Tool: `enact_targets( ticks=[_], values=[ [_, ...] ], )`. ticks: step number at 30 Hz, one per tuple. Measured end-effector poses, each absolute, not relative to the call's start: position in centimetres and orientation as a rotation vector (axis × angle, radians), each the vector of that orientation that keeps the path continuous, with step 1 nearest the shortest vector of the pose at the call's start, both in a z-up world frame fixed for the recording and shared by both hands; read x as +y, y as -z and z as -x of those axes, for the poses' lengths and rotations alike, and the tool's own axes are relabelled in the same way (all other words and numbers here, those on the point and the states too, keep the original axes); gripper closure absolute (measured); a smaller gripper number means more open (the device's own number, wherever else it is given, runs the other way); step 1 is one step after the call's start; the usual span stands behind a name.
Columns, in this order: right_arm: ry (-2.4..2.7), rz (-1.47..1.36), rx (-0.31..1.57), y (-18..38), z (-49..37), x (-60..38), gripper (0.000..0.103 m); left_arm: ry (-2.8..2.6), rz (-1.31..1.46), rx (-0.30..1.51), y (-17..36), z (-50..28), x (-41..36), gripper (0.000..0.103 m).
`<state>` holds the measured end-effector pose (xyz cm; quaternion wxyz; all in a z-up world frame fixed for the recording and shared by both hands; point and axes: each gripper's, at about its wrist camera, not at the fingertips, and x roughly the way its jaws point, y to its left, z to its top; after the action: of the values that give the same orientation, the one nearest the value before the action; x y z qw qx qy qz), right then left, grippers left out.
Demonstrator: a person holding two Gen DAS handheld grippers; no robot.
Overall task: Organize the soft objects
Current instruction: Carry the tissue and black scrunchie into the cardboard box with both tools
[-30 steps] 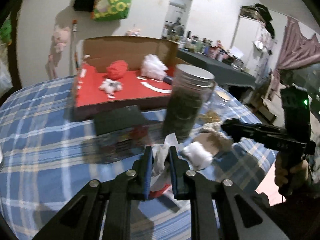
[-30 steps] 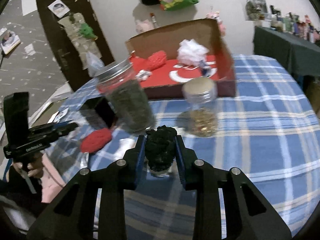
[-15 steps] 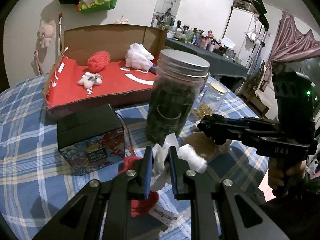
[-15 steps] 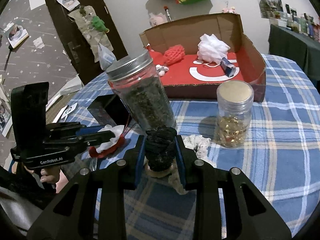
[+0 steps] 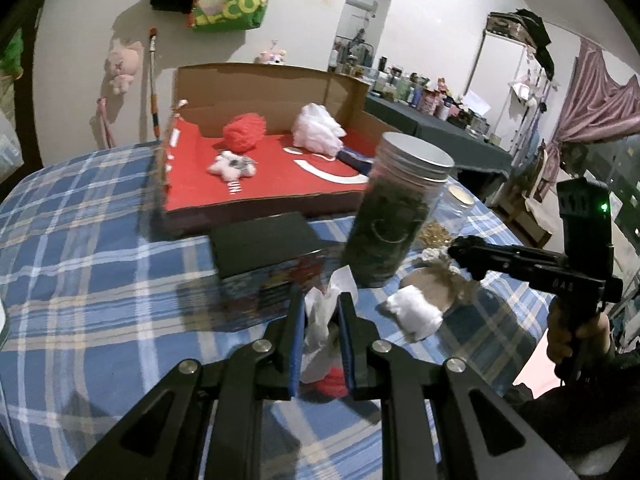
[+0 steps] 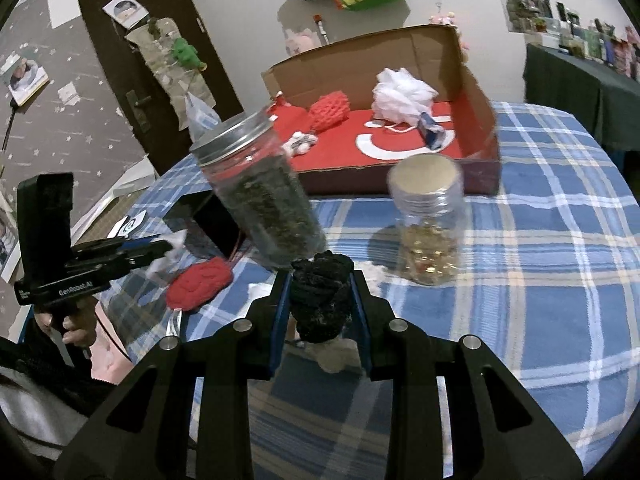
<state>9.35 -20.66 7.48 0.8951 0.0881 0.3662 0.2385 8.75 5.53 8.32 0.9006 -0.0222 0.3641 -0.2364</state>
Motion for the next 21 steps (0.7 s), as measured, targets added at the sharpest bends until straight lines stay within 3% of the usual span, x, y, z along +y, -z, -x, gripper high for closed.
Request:
enact_targets(
  ticks=[21],
  values=[
    [-0.373, -0.157, 0.764, -7.3, -10.4, -26.3, 0.075, 0.345, 0.060, 0.780, -6.1, -9.8, 12.7, 0.086]
  ],
)
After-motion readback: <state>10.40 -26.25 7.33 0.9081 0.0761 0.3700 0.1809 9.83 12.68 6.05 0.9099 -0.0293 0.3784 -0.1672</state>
